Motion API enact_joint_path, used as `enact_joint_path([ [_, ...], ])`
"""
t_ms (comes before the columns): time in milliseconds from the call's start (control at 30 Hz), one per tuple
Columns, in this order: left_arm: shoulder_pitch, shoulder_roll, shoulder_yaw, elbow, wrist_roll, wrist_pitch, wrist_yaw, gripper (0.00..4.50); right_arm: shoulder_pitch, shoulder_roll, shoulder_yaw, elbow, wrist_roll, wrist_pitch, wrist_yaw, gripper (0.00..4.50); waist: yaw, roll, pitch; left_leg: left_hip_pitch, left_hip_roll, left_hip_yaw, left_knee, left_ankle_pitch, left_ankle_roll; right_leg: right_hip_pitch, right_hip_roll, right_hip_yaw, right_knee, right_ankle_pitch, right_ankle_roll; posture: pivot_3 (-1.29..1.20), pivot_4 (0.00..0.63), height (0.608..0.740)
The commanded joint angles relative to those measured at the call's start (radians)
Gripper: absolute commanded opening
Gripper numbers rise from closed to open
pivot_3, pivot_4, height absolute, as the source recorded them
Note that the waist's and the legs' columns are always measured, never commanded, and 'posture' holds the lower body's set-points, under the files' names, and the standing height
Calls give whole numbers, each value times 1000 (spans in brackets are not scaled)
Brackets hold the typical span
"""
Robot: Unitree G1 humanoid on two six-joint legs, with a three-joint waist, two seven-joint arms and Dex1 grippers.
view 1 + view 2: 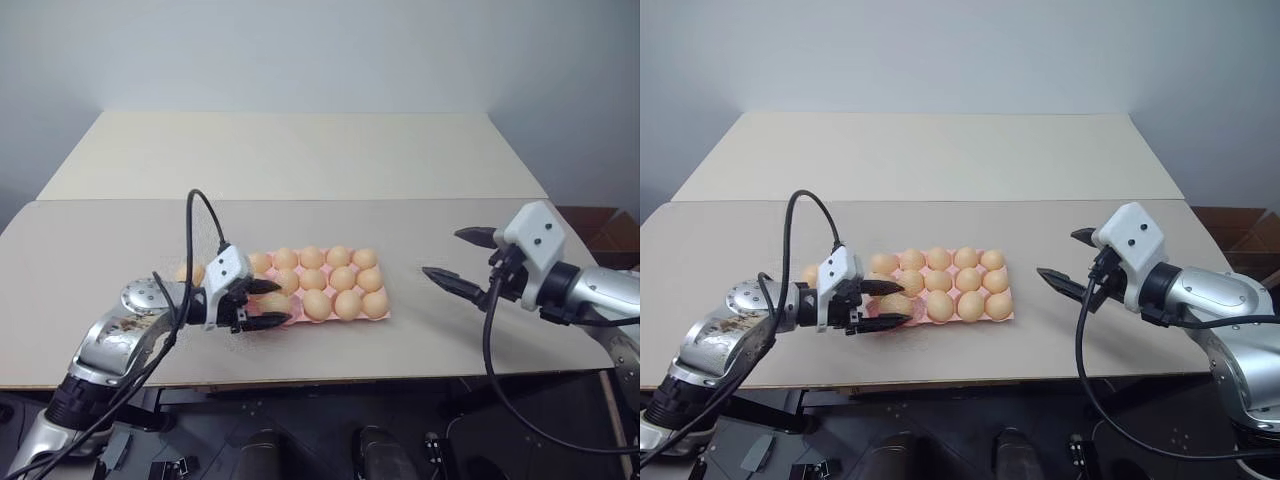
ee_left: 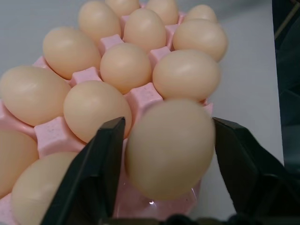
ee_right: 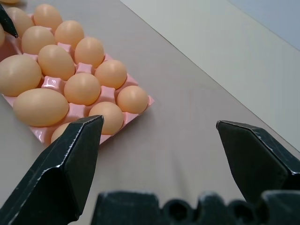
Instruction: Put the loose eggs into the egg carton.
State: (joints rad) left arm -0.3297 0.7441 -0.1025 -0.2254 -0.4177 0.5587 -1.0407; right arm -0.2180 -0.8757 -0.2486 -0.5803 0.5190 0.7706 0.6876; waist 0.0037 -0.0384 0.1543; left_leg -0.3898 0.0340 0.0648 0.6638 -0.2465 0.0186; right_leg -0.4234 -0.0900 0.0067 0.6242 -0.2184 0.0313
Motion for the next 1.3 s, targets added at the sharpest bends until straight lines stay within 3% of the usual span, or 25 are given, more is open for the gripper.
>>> enact_joint_path([
  [33,-15,-4,34,-27,-20,-33,-11,4422,-2,6,-34,-38,20,5,-18,4500,0,0,0,0,0,0,0,0,0,0,0,0,0,0,0,0,150,740],
  [233,-5,56,205,-42,-75,-32,4,4493,-1,3,-38,-39,37,0,-22,4500,-3,0,0,0,0,-1,0,0,0,0,0,0,0,0,0,0,150,740],
  [400,94,173,470,2,-151,-52,-77,4493,-9,-1,-15,-11,34,-31,7,4500,-17,0,0,0,1,-3,0,0,0,0,0,0,0,0,0,0,150,740],
  [533,273,237,683,61,-116,-116,-125,4493,-29,3,14,37,25,-70,45,4500,-20,0,0,2,2,-2,0,0,0,0,0,1,0,-1,0,0,150,740],
  [733,562,217,909,48,-133,-94,-192,4493,-44,-4,36,105,-1,-117,86,4500,-13,0,0,1,2,-2,0,0,0,-1,-1,0,0,-1,-1,0,150,740],
  [1067,606,146,916,-2,-171,-71,-98,4493,-58,-11,36,138,-14,-140,127,4500,2,0,0,1,2,-1,0,0,0,0,-2,0,0,-5,-8,0,150,740],
  [1300,369,130,656,62,-113,-12,80,4493,-67,-4,40,129,-29,-140,115,4500,9,0,0,2,1,0,0,0,0,1,-2,-1,0,-1,-2,0,150,740],
])
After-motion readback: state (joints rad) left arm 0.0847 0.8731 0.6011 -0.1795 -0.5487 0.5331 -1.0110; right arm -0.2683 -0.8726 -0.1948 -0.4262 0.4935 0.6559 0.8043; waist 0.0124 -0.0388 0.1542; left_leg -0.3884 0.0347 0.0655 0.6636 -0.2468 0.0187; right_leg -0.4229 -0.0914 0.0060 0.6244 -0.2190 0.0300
